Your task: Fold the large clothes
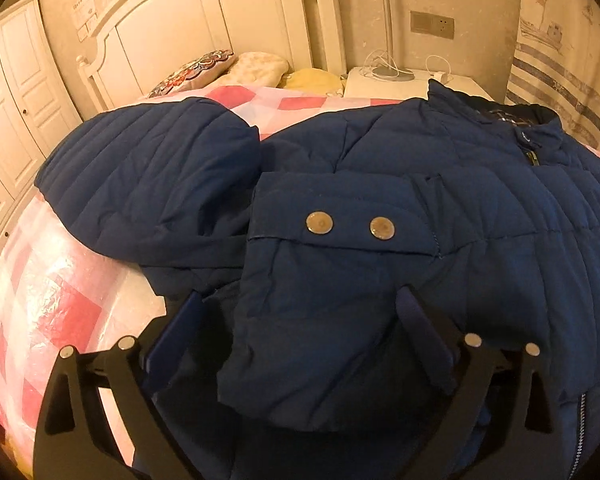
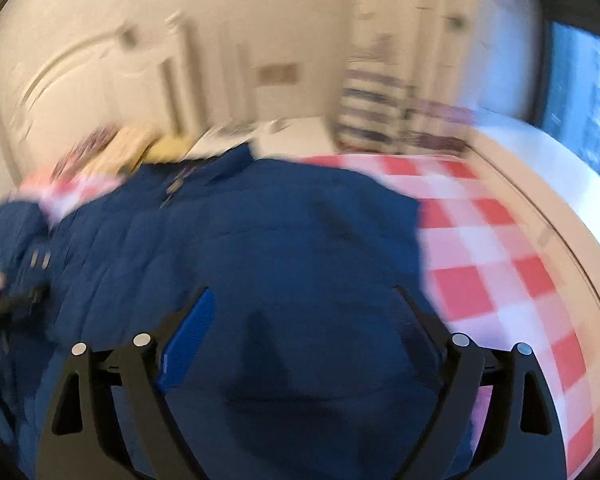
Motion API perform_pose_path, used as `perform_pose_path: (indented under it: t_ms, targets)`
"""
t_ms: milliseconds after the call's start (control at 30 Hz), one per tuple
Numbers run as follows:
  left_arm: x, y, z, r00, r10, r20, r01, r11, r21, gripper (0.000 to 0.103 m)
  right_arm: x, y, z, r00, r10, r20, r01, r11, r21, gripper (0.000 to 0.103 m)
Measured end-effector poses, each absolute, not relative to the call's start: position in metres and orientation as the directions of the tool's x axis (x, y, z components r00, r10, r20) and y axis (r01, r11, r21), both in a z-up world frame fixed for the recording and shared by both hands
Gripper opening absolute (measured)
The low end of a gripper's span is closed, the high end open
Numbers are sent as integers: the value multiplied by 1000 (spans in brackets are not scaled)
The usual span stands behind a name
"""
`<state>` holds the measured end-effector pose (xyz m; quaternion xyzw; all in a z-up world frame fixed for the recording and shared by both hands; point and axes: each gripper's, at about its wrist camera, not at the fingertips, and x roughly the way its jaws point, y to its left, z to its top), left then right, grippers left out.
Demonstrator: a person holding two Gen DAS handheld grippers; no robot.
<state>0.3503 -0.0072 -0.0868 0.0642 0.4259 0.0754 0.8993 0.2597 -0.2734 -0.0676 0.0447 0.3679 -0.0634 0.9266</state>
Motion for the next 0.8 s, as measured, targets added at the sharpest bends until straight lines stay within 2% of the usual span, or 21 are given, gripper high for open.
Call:
perform_pose_path:
  t_ms: [67,100,167,333,500,667,800]
  targets:
    - [347,-2,-81,630,158,-760,-70,987,148,97,277,-257,-95,619,-64,-783,78,997,-20,87]
    - [345,7,-77,633,110,-766,-59,994,94,97,280,-256,-102,604,-80,-793,81,996,-38,88]
    - [339,31,-65,656,62,-753,-86,996,7,97,281,-261,-101,598,-60,-799,87,996,-10,88]
    - [334,146,-23,741,79,-667,-281,938,-201,97,276,-264,-100,605,-48,-795,86,996,6,89]
    - [357,287,-12,744,108,-660,-463,796,-391,95,277,-261,-100,607,-57,-793,87,996,-4,89]
    - [399,369,-37,726,-52,-686,-508,632,-585,95,277,-261,-100,607,-52,-793,88,996,1,89]
    - [414,381,-41,732,-26,-681,-537,592,-601,95,278,-262,-100,607,-46,-793,87,996,8,89]
